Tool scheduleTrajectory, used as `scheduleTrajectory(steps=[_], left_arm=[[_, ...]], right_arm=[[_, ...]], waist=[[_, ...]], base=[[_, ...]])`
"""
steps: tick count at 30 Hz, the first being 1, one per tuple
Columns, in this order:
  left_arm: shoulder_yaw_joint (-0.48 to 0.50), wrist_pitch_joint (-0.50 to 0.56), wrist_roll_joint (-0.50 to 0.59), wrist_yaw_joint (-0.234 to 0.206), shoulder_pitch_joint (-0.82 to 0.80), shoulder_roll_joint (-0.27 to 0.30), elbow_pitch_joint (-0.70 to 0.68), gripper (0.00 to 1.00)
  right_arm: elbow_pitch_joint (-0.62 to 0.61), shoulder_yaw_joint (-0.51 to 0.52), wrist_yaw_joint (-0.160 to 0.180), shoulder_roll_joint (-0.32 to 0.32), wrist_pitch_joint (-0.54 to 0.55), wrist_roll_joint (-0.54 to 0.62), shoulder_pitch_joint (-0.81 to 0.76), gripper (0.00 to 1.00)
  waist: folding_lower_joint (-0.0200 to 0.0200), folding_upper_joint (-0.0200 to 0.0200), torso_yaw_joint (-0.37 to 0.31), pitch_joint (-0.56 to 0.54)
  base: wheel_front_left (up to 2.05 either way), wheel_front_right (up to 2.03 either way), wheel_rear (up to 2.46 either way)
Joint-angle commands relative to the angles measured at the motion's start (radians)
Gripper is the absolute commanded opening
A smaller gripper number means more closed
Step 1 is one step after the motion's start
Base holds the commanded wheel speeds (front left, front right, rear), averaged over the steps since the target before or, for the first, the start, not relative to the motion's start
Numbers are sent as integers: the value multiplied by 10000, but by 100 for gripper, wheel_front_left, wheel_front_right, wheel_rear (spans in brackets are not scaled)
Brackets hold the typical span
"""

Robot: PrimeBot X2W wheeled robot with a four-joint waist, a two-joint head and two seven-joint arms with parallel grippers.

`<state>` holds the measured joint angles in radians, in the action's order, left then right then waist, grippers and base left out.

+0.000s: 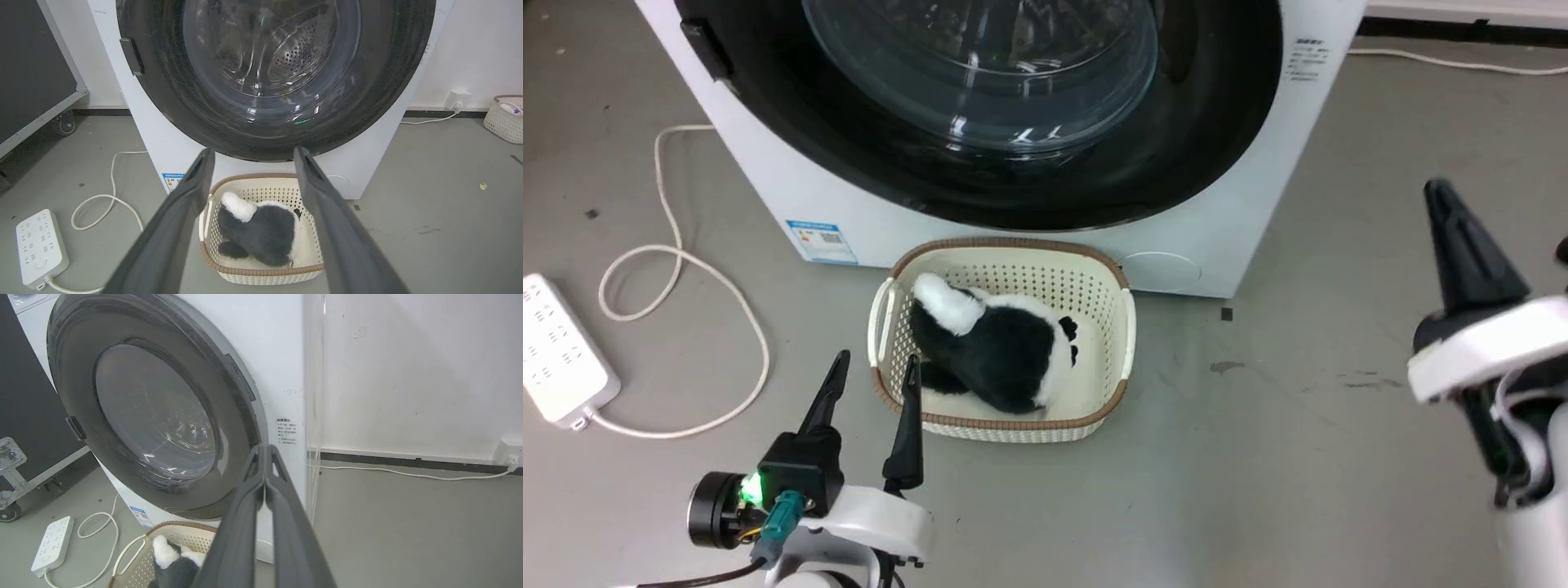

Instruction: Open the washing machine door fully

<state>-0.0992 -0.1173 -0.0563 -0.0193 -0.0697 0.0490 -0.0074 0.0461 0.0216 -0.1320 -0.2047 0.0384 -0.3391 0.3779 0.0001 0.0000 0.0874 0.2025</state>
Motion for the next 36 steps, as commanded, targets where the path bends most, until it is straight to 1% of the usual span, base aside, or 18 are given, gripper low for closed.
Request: scheduleTrajectory(steps=[1, 9, 21, 31, 36], left_arm=[[-68, -96, -42, -76, -225, 6, -64, 100], [-242, -263, -138, -144, -380, 7, -138, 100], [-618, -514, -330, -260, -670, 8, -165, 100], [-923, -723, -473, -361, -850, 9, -180, 100], [-1091, -827, -538, -420, -923, 9, -177, 100]], right_arm=[[77, 46, 5, -107, 53, -191, 333, 0], [1002, 553, 6, -67, 768, -1279, 1865, 0], [3100, 1522, 8, 87, 2360, -2626, 4258, 0], [5045, 2650, 9, 62, 4205, -3881, 6209, 0], [5879, 3111, 10, 21, 4970, -4315, 7118, 0]], waist=[[-1, 0, 63, 66], [-1, 0, 335, 479], [-1, 0, 806, 1147], [-1, 0, 1233, 1637], [-1, 0, 1398, 1823]], base=[[0, 0, 0], [0, 0, 0], [0, 0, 0], [0, 0, 0], [0, 0, 0]])
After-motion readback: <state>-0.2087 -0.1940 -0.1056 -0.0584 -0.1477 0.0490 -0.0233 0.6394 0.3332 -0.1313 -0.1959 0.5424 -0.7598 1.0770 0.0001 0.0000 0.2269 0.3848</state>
